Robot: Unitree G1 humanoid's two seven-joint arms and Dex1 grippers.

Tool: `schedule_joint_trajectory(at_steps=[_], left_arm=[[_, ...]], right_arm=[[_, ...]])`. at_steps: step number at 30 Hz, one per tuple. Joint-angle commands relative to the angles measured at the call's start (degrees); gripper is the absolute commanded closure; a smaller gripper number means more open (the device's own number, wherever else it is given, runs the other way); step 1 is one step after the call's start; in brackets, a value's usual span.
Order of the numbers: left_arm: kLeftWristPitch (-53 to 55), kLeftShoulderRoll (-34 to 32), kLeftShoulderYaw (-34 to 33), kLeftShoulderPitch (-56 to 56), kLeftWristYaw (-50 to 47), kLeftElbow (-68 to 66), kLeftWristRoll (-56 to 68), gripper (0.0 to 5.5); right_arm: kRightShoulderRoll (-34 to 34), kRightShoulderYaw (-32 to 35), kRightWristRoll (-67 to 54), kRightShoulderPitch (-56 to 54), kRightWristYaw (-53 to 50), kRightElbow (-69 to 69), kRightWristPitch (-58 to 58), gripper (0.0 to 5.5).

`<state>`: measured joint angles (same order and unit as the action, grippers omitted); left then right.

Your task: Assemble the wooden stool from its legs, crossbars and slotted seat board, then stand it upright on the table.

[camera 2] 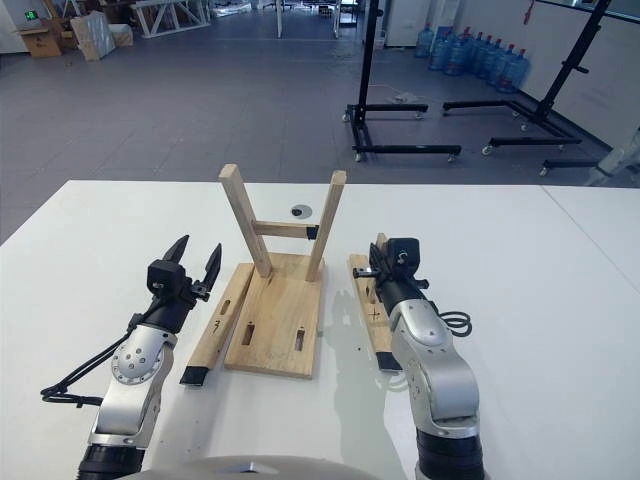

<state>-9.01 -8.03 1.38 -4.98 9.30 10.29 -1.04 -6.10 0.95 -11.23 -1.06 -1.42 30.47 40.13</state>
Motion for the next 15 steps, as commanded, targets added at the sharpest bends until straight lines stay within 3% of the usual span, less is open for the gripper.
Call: schedule_joint_trajectory(at_steps=[1, 15], left_arm=[[0.58, -0.65, -0.34, 0.06, 0.21, 0.05, 0.01, 2.49], [0.6, -0.41, 0.32, -0.14, -0.19, -0.08, -0.02, 2.49]], right_arm=[[0.27, 0.27, 0.5, 1.36, -0.36, 0.14, 1.34, 5.11], [1.28, 0.38, -0.46, 1.39, 1.64, 0.18, 0.04, 5.11]])
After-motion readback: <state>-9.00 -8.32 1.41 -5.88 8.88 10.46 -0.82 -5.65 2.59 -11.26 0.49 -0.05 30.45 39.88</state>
